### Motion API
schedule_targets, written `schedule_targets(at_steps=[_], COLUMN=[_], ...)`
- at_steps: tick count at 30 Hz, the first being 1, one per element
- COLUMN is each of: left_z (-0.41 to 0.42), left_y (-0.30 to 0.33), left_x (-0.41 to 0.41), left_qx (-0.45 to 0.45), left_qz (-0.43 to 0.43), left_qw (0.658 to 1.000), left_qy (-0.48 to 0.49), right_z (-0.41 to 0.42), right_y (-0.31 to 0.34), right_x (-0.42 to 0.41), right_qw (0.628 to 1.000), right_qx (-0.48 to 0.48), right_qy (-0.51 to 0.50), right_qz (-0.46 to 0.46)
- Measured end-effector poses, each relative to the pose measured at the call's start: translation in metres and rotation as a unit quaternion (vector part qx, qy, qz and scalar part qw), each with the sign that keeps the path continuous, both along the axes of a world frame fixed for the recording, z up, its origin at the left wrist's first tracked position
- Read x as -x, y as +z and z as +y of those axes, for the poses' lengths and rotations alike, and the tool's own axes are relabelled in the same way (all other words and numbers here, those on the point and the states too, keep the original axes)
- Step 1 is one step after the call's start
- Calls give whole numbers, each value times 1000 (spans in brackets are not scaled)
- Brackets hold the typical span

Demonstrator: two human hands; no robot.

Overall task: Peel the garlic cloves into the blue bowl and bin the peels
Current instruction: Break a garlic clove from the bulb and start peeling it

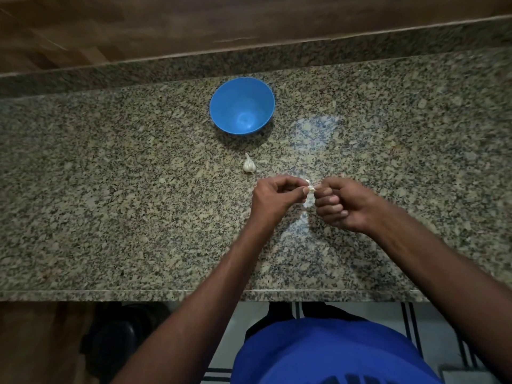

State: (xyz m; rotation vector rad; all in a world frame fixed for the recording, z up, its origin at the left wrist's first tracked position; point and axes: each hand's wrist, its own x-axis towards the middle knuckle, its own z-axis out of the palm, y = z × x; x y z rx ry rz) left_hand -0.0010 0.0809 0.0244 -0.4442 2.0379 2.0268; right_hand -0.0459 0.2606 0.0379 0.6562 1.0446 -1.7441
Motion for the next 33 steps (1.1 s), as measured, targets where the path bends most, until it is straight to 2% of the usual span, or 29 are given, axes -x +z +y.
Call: schedule_targets(at_steps=[2, 4, 5, 7, 16, 24, 27, 30, 33], left_z=[0, 0, 0, 1, 7, 5, 7, 8, 8], left_y=[-2, -5, -6, -8, -10, -10, -7, -8, -10], left_x=[1, 3, 3, 3, 1, -2, -3, -4, -4], left_qx=[-22, -35, -38, -39, -24, -24, -33, -22, -25], left_qz=[-21, -32, -34, -36, -27, -23, -20, -26, -34], left_qw=[999, 999, 998, 998, 999, 999, 999, 999, 999], left_qy=[16, 27, 30, 32, -7, -5, -10, -8, 0], right_z=[0, 1, 1, 2, 0, -3, -4, -3, -3], right_y=[-2, 0, 1, 4, -8, -20, -20, -18, -18], right_x=[-5, -12, -14, -17, -23, -22, -21, -22, -21], right_qw=[989, 945, 925, 910, 917, 961, 962, 927, 823], right_qx=[-94, -206, -236, -248, -223, -159, -168, -258, -408], right_qy=[55, 97, 96, 75, -20, -65, -52, 17, 151], right_qz=[103, 234, 281, 324, 329, 218, 207, 272, 365])
